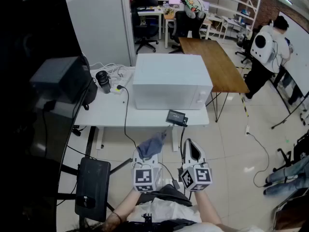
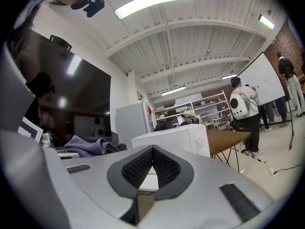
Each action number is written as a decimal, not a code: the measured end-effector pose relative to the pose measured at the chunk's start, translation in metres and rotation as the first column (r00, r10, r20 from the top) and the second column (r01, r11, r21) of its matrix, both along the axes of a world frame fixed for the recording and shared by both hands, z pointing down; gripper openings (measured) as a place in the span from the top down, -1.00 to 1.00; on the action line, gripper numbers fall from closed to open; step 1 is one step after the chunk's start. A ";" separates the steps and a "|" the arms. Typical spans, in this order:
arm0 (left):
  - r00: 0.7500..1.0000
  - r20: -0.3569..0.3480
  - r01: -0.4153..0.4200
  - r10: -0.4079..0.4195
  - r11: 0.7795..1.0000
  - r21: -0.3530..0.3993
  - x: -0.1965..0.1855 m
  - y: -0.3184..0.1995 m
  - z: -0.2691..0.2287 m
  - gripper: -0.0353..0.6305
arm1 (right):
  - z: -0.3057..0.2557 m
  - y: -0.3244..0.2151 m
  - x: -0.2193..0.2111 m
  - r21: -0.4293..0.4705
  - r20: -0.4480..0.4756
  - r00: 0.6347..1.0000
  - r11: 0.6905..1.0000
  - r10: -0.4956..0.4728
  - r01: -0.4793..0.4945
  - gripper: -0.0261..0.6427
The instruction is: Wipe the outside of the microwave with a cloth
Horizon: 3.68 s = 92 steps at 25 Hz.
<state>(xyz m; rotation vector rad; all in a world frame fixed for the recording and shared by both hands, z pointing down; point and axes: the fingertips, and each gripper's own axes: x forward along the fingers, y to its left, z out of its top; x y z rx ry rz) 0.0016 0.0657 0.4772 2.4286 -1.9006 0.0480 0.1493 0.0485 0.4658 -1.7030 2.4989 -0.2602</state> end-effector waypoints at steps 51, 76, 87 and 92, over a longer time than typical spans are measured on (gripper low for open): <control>0.983 0.012 0.181 -0.181 0.976 -0.118 -0.057 -0.327 -0.027 0.73 | -0.010 -0.269 0.023 -0.014 0.101 0.994 1.000 0.030 -0.028 0.87; 0.924 -0.077 -0.378 0.375 0.925 -0.040 0.187 -0.382 -0.096 0.73 | -0.009 -0.254 0.081 -0.016 0.127 0.971 0.979 0.201 -0.201 0.87; 0.945 0.090 -0.295 0.314 0.939 -0.176 0.181 -0.407 -0.051 0.73 | -0.011 -0.247 0.101 -0.004 0.144 0.955 0.966 0.258 -0.260 0.87; 0.976 0.048 -0.201 0.213 0.963 -0.181 0.122 -0.408 -0.054 0.73 | -0.031 -0.255 0.069 0.059 0.142 0.972 0.978 0.188 -0.198 0.87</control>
